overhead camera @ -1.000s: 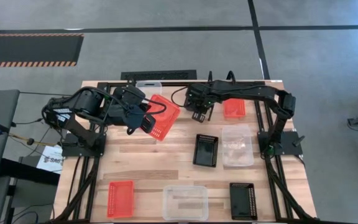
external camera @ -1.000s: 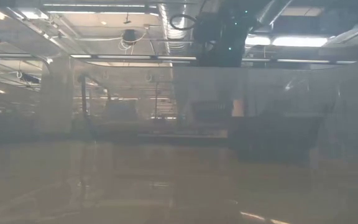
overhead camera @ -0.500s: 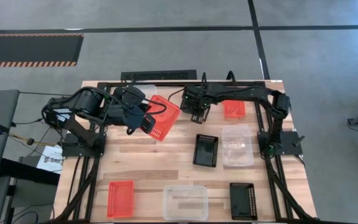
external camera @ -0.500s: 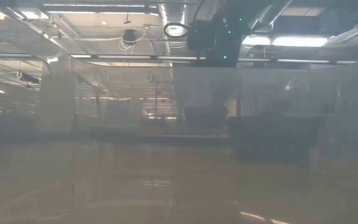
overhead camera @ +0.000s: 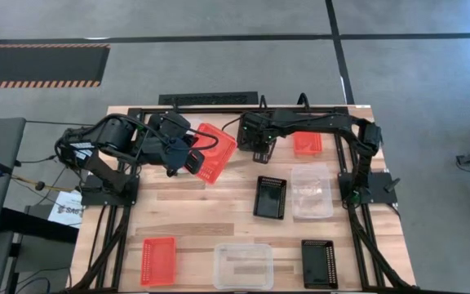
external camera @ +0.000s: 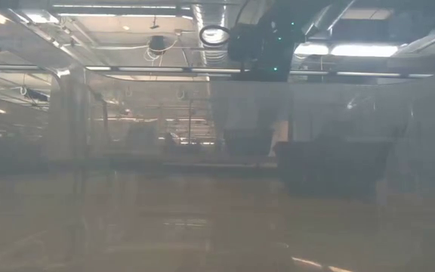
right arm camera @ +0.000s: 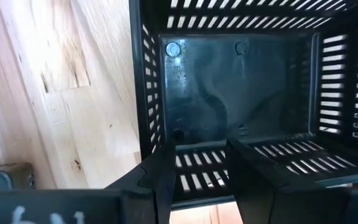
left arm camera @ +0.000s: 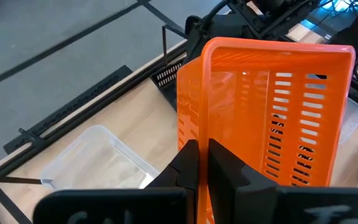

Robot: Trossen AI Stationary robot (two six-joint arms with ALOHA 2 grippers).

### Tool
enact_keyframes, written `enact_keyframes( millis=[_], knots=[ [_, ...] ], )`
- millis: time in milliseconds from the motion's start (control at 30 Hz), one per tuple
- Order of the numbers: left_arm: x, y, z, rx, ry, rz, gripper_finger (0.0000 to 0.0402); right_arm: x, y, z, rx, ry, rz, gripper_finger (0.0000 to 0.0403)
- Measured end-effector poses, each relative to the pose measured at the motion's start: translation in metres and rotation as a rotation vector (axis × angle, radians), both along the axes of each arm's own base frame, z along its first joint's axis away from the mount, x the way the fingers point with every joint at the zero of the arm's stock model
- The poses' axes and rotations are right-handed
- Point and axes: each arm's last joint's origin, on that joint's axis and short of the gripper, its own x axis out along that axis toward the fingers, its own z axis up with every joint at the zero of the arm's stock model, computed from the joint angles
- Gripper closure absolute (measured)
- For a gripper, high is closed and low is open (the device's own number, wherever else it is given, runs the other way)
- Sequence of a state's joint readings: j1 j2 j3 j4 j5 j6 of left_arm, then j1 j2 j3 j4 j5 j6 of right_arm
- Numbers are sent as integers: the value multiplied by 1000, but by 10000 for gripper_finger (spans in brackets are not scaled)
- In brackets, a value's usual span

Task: Stack baskets on shelf by color
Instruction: Put the center orange bin on the shelf

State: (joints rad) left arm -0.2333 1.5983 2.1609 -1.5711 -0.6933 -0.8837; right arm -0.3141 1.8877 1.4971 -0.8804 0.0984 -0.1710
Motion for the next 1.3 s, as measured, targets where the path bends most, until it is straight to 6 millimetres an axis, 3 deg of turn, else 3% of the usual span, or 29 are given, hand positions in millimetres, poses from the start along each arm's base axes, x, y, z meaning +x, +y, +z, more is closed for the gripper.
enact_keyframes(
  millis=[1033, 1300],
  knots=[
    [3, -1, -2, -4, 9, -3, 401, 4, 13, 0, 82, -20, 151, 241],
    [3, -1, -2, -4, 9, -3, 401, 5, 14, -6, -24, 43, 111, 220]
  ],
)
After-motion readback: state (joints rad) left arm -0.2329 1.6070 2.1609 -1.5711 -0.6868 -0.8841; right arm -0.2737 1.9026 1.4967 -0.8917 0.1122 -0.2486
